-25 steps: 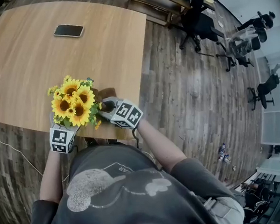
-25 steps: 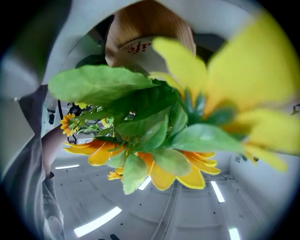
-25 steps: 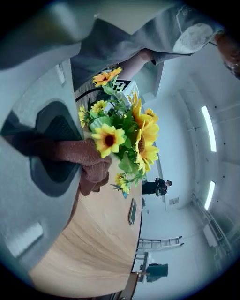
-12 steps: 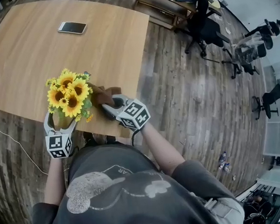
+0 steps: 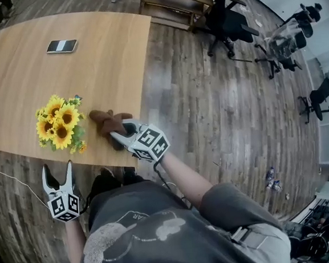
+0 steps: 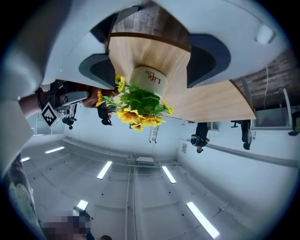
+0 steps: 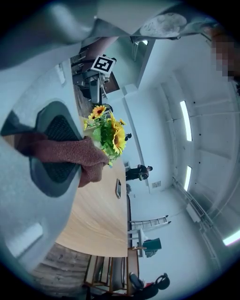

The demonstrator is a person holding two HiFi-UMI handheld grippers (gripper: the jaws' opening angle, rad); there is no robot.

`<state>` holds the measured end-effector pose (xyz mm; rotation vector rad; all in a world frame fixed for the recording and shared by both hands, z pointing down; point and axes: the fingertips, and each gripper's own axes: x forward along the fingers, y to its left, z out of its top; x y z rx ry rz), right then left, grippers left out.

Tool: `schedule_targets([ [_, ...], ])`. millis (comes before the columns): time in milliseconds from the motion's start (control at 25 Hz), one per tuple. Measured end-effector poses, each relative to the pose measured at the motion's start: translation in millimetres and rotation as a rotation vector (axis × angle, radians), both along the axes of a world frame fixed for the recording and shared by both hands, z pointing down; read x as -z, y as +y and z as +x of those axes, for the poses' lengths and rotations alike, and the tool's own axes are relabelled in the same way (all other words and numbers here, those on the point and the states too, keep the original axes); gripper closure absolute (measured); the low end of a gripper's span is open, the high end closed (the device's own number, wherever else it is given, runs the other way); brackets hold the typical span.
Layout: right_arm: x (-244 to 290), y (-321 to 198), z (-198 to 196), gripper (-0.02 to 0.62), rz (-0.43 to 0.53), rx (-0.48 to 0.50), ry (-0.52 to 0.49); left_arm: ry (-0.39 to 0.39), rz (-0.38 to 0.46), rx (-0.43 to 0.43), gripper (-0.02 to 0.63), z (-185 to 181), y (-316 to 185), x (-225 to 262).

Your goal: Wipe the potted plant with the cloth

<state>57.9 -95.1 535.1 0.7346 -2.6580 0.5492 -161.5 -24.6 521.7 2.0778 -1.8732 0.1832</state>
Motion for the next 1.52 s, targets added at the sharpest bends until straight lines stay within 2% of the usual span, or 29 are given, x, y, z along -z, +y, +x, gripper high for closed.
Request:
schedule_targets([
  [320, -1, 7, 13, 0.535, -0.009, -0.043, -0.009, 0.05, -0.008, -0.011, 0.135, 25, 13, 0],
  [520, 2, 18, 15, 0.535, -0.017, -0.099, -0.023, 0.069, -0.008, -0.048, 0.166, 35, 15, 0],
  [760, 3, 57, 0, 0.535, -0.032, -0.08, -0.014, 0.06, 0.056, -0.056, 0.25, 38, 30, 23],
  [1080, 6, 102, -28, 0.535, -0.02, -0.029, 0.001, 0.08, 0.07, -0.009, 0.39, 25, 73, 24],
  [1360, 7, 145, -37, 0.538, -0.01, 0.016, 0.011, 0.097, 0.064, 0.04, 0.588, 17, 113, 20],
  [1520, 10, 167, -38, 0.54, -0.009, 0.023, -0.021, 0.111, 0.077, 0.017, 0.588, 24, 132, 22],
])
